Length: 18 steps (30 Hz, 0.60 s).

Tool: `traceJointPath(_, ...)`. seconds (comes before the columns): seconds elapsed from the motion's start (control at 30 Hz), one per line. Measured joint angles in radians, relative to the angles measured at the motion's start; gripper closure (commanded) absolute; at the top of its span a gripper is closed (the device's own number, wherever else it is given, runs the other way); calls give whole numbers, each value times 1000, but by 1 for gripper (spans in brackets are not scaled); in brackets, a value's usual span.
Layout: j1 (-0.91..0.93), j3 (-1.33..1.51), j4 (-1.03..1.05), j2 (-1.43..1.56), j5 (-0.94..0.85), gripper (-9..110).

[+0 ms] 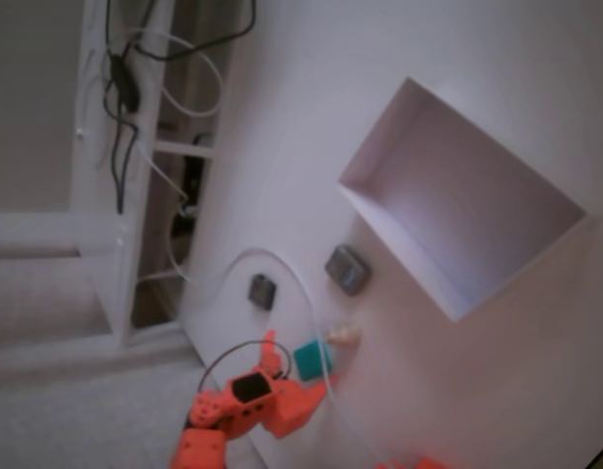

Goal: Grasp the green cube and put it in the bin.

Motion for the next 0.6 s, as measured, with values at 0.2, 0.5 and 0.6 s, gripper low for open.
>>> traceJointPath(0.2, 2, 3, -18, -14, -21, 50)
traceJointPath(0.5, 6, 5, -37, -29, -43, 59)
traceJointPath(0.6, 9, -2, -44, -37, -43, 60)
